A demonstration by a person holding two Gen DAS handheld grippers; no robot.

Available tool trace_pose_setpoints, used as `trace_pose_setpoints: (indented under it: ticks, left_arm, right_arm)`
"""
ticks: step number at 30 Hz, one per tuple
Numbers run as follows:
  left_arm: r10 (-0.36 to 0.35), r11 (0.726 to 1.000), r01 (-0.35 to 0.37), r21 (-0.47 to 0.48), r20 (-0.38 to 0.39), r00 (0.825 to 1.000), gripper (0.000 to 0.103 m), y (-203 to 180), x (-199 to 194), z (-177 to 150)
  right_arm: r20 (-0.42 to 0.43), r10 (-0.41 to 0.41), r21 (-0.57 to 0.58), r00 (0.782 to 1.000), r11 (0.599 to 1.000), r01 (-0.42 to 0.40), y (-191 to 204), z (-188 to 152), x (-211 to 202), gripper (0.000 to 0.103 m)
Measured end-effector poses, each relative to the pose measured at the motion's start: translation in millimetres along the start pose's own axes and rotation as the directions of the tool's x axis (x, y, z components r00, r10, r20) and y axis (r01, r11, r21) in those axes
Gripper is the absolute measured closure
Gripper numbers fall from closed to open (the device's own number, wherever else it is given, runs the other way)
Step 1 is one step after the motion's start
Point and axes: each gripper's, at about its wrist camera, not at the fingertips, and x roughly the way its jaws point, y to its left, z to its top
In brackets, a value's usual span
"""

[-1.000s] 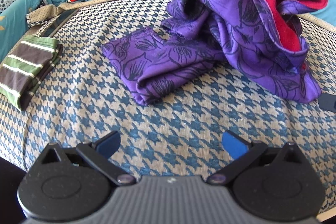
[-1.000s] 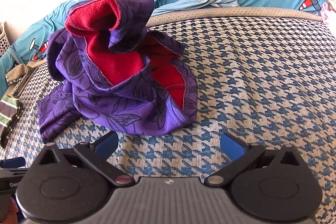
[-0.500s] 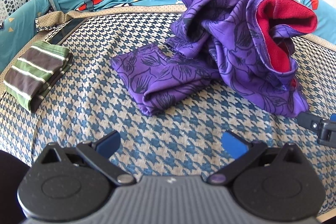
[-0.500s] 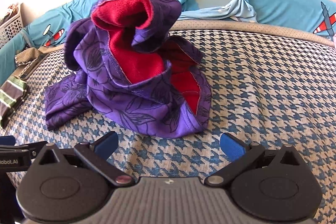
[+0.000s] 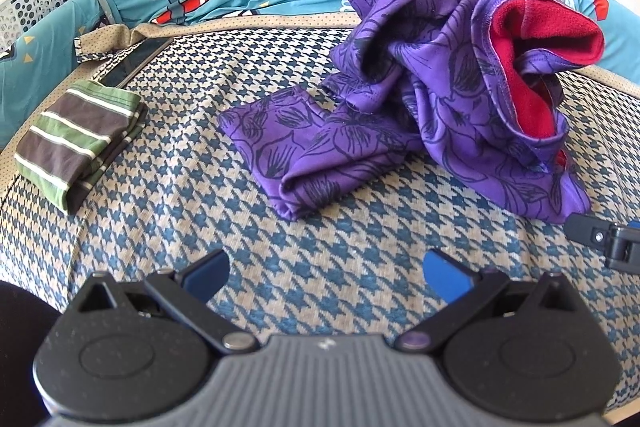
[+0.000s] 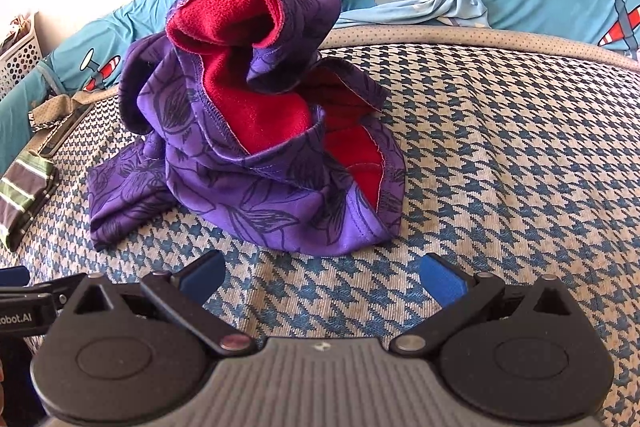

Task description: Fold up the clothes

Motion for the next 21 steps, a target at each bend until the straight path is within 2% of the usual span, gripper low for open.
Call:
trace_pose_setpoints:
  ticks: [21]
  left_arm:
    - [0.008,1.0,-0.008,0.0,0.014,1.0,0.0,1.3,-7.3,1.2]
  right_arm:
    - [0.007,-0.011,0.001,1.0,1.0,0.011,0.8,-0.8,0.2,0.0]
